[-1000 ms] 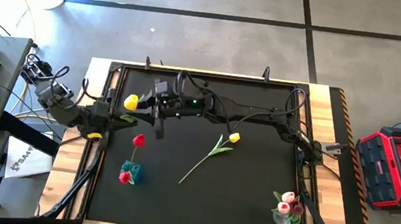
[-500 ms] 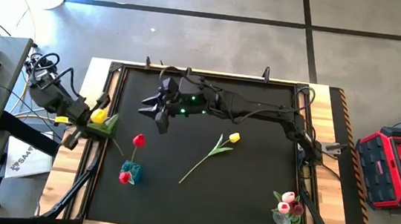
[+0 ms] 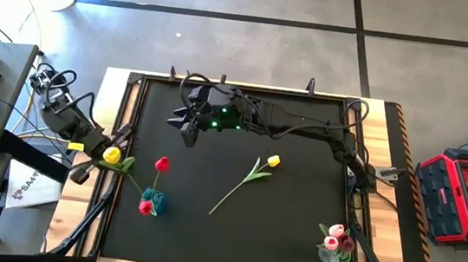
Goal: Sort flowers into vase by color
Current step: Put the left yellow flower into the blue vase
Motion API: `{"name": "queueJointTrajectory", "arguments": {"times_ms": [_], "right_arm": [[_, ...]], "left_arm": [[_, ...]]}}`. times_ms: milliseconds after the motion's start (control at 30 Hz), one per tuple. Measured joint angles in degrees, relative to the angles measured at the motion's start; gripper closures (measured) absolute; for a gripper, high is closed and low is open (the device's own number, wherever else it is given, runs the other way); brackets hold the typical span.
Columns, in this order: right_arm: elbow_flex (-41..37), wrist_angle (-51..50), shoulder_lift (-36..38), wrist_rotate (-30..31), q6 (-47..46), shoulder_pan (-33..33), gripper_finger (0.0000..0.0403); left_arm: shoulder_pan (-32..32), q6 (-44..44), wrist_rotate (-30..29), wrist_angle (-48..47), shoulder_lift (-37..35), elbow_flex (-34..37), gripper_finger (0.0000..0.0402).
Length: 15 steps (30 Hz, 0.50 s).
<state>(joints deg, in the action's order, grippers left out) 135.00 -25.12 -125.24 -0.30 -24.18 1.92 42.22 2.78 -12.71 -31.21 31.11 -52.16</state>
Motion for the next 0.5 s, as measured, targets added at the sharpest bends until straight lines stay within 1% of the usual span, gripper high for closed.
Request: {"name": "queueJointTrajectory", "arguments": {"times_ms": [133, 233, 433, 500], "right_arm": [[0.0, -2.0, 0.0, 0.2, 0.0, 0.0, 0.0236], [0.0, -3.7, 0.0, 0.2, -1.0, 0.0, 0.0236], [0.0, -9.0, 0.0, 0.2, -1.5, 0.0, 0.0236], [0.0, -9.8, 0.0, 0.2, -1.9, -0.1, 0.0236]], "left_arm": [[0.0, 0.2, 1.9, 6.4, 0.1, 4.1, 0.0401], [0.0, 0.6, 2.2, 8.8, 0.1, 6.7, 0.0401], [0.0, 1.3, 1.5, 8.5, 0.1, 10.6, 0.0401], [0.0, 1.1, -0.3, 8.5, 0.1, 12.2, 0.0401]]}}
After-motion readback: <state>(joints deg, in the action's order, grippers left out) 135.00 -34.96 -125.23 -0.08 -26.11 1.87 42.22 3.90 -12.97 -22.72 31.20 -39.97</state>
